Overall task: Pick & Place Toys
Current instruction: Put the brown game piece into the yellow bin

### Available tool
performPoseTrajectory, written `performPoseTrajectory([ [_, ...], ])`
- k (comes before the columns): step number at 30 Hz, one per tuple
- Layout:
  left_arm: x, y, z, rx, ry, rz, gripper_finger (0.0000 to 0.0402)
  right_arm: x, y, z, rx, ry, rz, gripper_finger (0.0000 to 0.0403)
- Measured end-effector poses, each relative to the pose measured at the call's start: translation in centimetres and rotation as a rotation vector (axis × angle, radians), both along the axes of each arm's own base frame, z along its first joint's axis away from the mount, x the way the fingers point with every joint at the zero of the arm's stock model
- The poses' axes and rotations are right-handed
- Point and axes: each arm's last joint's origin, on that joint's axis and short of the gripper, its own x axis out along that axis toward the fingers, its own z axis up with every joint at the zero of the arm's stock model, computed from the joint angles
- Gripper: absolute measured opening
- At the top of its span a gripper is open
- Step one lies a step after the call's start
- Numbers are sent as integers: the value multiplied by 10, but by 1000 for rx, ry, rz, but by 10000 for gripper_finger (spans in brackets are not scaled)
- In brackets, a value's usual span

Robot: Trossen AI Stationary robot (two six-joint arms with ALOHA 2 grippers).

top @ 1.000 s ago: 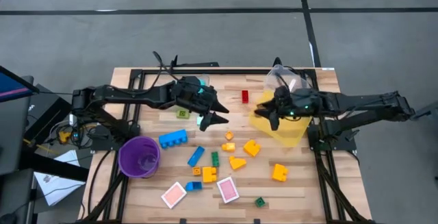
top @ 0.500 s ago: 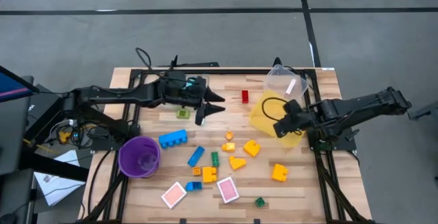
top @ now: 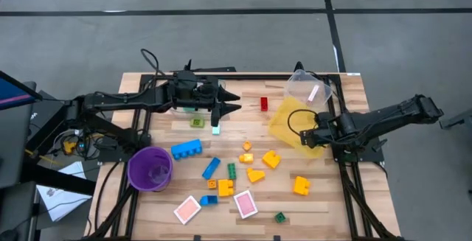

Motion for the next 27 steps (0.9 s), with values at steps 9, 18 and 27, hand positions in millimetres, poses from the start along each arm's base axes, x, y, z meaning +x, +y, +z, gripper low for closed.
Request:
performPoseTrajectory([
  [9,0,0,0,0,0,0,176,7,7,-7,-60,37,17,133],
  [18,0,0,0,-3,0,0,176,19,21,-27,-98,148,10,135],
  [27,0,0,0,-3,0,1,176,24,35,-45,-135,232,6,136],
])
